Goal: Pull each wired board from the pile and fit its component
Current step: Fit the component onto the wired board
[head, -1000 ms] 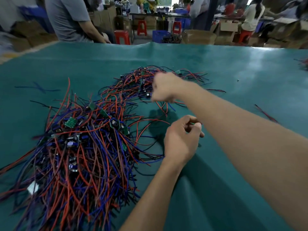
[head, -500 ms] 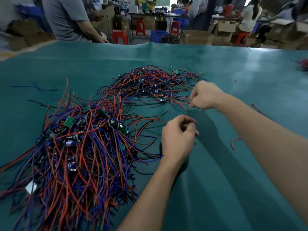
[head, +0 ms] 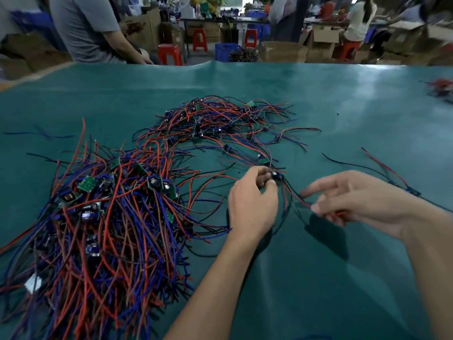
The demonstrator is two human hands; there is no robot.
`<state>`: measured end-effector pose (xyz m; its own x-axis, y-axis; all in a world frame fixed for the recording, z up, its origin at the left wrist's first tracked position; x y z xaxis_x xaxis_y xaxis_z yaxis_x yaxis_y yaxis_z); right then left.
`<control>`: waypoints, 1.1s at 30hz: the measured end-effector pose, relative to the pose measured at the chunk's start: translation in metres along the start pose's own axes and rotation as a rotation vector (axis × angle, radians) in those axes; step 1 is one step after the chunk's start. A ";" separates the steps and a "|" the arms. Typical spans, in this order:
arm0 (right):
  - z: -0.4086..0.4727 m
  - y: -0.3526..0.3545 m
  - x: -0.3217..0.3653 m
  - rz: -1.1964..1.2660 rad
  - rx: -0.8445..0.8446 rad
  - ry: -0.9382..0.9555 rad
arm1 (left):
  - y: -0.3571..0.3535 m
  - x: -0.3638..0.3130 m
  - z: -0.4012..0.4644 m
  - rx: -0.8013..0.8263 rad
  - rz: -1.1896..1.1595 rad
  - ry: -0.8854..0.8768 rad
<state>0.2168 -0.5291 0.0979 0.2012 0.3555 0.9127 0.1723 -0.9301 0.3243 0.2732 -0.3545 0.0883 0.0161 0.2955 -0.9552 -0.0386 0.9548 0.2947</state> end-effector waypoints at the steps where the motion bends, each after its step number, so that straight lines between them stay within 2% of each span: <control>1: -0.004 -0.008 -0.002 0.013 0.066 0.013 | -0.001 -0.001 -0.001 0.006 0.009 -0.006; 5: -0.016 -0.018 -0.001 0.132 0.280 0.100 | -0.003 0.001 -0.001 0.027 0.020 -0.002; 8: -0.021 -0.010 0.007 0.247 0.296 0.187 | -0.002 -0.002 -0.004 0.031 0.009 -0.013; 10: -0.021 -0.012 0.005 0.196 0.306 0.192 | -0.001 -0.003 -0.005 0.028 0.017 -0.018; 12: -0.011 -0.012 0.002 0.047 0.208 0.189 | -0.002 -0.003 -0.006 0.046 0.007 -0.012; 15: 0.010 0.000 0.009 -0.040 -0.190 0.238 | -0.002 -0.005 -0.007 0.051 0.029 -0.018; 17: 0.017 -0.004 0.017 -0.231 -0.353 0.291 | -0.001 -0.005 -0.008 0.039 0.026 -0.030; 19: 0.020 -0.017 0.023 -0.530 -0.361 0.293 | 0.000 -0.005 -0.007 0.037 -0.001 -0.033; 20: 0.020 -0.021 0.024 -0.601 -0.346 0.283 | 0.000 -0.005 -0.007 0.039 -0.008 -0.034; 23: 0.022 -0.021 0.021 -0.634 -0.336 0.288 | 0.001 -0.004 -0.006 0.037 -0.049 -0.025; 25: 0.019 -0.009 0.019 -0.526 -0.404 0.311 | 0.002 0.000 -0.005 0.018 -0.084 -0.006; 27: 0.014 0.007 0.018 -0.276 -0.518 0.356 | 0.001 0.000 -0.005 0.034 -0.103 -0.019; 30: 0.003 0.018 0.022 -0.035 -0.696 0.448 | -0.020 -0.006 -0.009 0.226 -0.084 -0.067; 33: 0.003 0.005 0.020 0.138 -0.713 0.472 | -0.028 -0.006 -0.011 0.326 -0.101 -0.077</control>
<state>0.2251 -0.5265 0.1170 -0.2725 0.3067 0.9120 -0.5021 -0.8538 0.1371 0.2629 -0.3836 0.0855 0.0791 0.1885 -0.9789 0.2875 0.9359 0.2034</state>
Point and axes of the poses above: each hand's wrist, its own z-axis towards the middle knuckle, its own y-axis out of the back of the hand, x = y × z, the point moved 10 cm from there along z, towards the middle knuckle, and after that the axes turned 8 degrees about y, right-handed, at the moved point
